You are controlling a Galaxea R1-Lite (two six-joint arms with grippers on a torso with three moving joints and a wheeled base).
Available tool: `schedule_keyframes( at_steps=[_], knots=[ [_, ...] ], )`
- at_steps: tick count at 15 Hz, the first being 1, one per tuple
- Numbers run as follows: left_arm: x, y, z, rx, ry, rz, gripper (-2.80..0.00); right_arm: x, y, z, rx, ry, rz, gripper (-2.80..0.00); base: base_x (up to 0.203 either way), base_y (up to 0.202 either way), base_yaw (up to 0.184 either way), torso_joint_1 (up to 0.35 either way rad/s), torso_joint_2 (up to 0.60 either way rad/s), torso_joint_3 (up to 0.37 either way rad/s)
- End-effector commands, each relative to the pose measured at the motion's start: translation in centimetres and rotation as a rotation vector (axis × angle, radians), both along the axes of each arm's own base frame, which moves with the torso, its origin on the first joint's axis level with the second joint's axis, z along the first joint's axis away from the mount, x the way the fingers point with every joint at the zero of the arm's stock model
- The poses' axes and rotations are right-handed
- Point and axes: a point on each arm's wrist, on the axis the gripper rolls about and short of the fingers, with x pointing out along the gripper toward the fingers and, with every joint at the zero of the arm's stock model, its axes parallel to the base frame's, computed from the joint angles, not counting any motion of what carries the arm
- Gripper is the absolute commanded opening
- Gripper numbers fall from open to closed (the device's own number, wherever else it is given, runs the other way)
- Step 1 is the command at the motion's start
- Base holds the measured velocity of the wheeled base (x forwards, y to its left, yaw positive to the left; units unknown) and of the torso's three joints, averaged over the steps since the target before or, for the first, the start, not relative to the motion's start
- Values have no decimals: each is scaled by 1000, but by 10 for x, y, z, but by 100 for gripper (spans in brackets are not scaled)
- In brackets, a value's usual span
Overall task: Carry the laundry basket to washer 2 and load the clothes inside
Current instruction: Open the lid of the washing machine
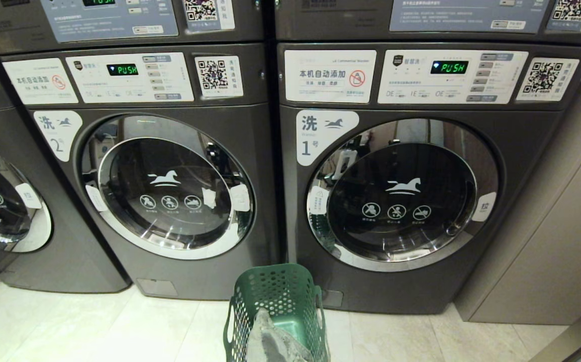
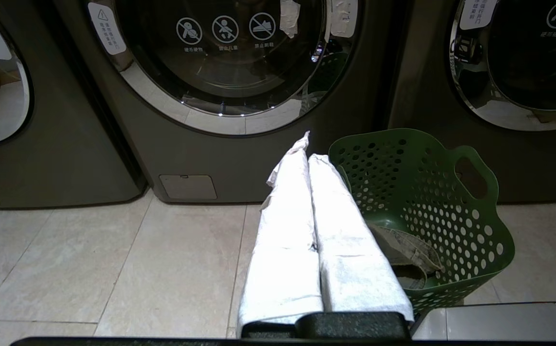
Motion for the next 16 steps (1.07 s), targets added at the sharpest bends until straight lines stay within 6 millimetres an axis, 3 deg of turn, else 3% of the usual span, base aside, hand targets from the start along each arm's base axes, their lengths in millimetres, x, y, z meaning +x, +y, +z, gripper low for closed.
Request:
schedule_keyframes(
  at_steps=[1, 16],
  knots=[
    [0, 0, 0, 0, 0, -1, -280, 0, 0, 0, -1, -1, 1, -280, 0, 0, 0, 0, 0, 0],
    [0, 0, 0, 22, -2, -17, -280, 0, 1, 0, -72, 3, 23, -280, 0, 0, 0, 0, 0, 0]
  ],
)
